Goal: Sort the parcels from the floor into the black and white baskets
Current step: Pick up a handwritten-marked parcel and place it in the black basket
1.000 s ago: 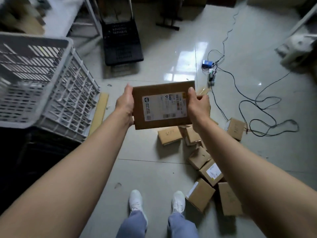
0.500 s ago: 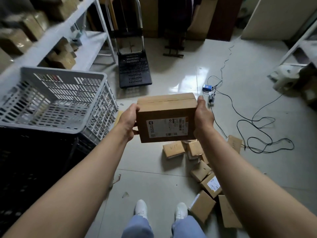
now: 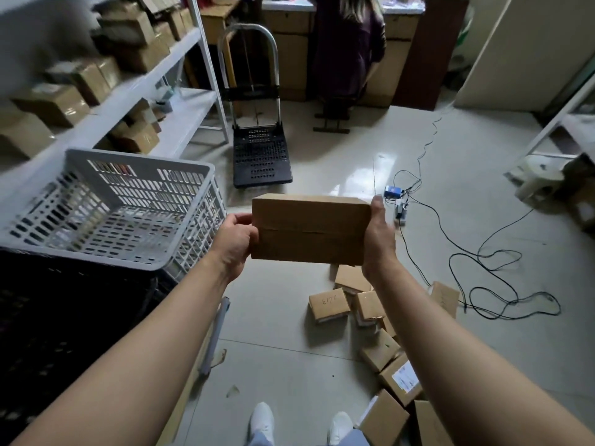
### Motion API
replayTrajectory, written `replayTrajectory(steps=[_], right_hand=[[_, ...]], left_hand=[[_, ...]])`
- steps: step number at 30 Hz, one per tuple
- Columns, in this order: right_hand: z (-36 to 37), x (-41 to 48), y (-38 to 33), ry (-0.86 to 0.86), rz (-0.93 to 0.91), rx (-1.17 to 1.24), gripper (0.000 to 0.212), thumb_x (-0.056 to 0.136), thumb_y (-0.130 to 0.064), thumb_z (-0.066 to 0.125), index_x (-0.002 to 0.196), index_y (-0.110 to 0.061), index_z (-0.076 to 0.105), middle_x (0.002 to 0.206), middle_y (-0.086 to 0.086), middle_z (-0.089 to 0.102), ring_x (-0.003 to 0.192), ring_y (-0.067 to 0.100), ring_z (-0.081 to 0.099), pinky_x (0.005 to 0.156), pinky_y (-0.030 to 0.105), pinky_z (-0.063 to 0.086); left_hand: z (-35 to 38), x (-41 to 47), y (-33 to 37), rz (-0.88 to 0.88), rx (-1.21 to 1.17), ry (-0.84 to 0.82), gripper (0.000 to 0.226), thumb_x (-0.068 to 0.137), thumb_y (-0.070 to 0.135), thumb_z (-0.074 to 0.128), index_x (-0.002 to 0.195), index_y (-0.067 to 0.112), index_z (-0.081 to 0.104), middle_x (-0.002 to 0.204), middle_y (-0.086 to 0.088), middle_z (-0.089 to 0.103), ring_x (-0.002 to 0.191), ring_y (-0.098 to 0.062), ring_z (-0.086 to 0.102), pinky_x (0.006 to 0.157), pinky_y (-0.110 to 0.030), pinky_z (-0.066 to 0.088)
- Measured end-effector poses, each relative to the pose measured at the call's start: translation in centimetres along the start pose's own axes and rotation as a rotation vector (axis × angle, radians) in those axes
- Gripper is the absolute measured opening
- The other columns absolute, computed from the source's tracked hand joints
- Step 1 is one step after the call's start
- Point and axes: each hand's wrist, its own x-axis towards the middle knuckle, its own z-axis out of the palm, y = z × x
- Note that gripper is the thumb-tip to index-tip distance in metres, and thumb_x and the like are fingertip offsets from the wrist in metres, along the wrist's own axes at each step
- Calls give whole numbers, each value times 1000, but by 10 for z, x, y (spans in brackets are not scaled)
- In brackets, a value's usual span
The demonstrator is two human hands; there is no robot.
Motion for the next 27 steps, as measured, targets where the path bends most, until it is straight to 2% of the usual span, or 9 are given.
replayTrajectory(steps=[3,6,9,12,14,17,19,23,27], right_hand=[[1,8,0,-52,30,-21,63,82,-74,41,99,-17,60,107,10,64,103,29,59,93,46,48],[1,13,1,-44,58,-36,64,85,-67,45,113,-11,53,113,15,59,106,32,57,94,50,47],[2,15,2,-64,45,-18,46,87,-54,51,105,-12,52,105,10,56,98,29,57,83,44,50],[3,19,0,-65,10,-30,27,86,-45,56,90,-19,50,100,7,57,98,27,57,86,47,50],[3,21,-3,-82,-13,-34,23,86,-41,58,90,-19,50,99,5,58,96,25,57,85,44,49],[4,25,-7,-162,-46,-52,30,88,-32,55,111,-12,54,109,10,59,96,22,55,77,37,47],[6,26,-9,-233,-64,-80,37,90,-28,51,122,-9,53,114,12,59,100,24,54,79,36,45],[22,24,-15,-305,-96,-118,29,91,-28,49,116,-14,57,118,14,60,110,30,54,93,46,45],[49,16,-19,-394,-106,-120,34,92,-30,51,120,-12,54,117,8,58,114,27,53,94,44,46]], left_hand=[[-3,0,4,28,-49,-4,36,76,-18,34,90,10,51,79,-7,56,71,-19,50,58,-28,40],[-1,-1,8,11,-187,6,23,82,-2,36,75,11,54,62,1,60,64,-13,50,58,-24,39],[3,3,10,10,-164,28,29,94,26,43,68,17,53,58,9,60,66,-11,52,61,-26,41],[7,7,9,15,-72,51,30,95,41,45,84,19,62,82,3,65,81,-13,59,69,-28,47],[9,8,9,18,-58,84,28,94,37,48,93,16,66,83,2,69,77,-11,62,67,-26,51],[10,8,11,42,-80,129,17,90,25,54,80,15,65,59,7,66,57,-6,60,48,-16,48],[10,7,11,42,-98,170,15,89,22,55,80,14,65,61,5,63,56,-9,58,45,-14,46],[1,3,14,47,-163,268,14,88,20,55,78,16,65,68,1,61,59,-12,56,42,-13,43],[-23,-5,17,91,-238,402,20,85,17,58,65,16,64,54,6,62,48,-9,57,42,-14,43]])
